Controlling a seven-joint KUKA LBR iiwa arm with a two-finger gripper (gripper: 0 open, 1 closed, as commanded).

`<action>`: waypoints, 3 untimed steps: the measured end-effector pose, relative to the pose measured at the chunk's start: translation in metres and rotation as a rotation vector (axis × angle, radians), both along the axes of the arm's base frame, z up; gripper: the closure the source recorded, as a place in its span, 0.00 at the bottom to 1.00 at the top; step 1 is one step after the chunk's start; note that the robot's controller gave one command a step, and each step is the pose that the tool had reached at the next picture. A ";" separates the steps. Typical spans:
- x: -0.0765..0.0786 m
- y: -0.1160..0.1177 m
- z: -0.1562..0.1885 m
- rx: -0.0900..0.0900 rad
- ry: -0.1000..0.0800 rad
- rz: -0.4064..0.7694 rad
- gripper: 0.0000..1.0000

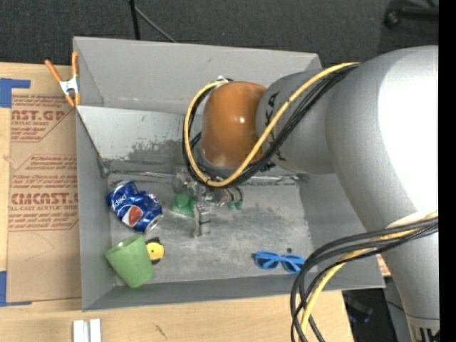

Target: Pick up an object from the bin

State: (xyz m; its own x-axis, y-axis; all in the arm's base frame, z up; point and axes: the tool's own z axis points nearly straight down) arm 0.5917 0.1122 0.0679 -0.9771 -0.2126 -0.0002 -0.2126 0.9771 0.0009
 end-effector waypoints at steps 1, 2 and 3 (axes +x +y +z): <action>-0.009 -0.004 0.033 0.001 -0.003 -0.090 0.00; -0.013 -0.013 0.032 0.000 -0.001 -0.178 0.00; -0.009 -0.015 0.001 0.002 -0.003 -0.207 0.00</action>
Offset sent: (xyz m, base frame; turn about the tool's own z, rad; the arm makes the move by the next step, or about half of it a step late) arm -0.0093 -0.0051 0.0321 0.0896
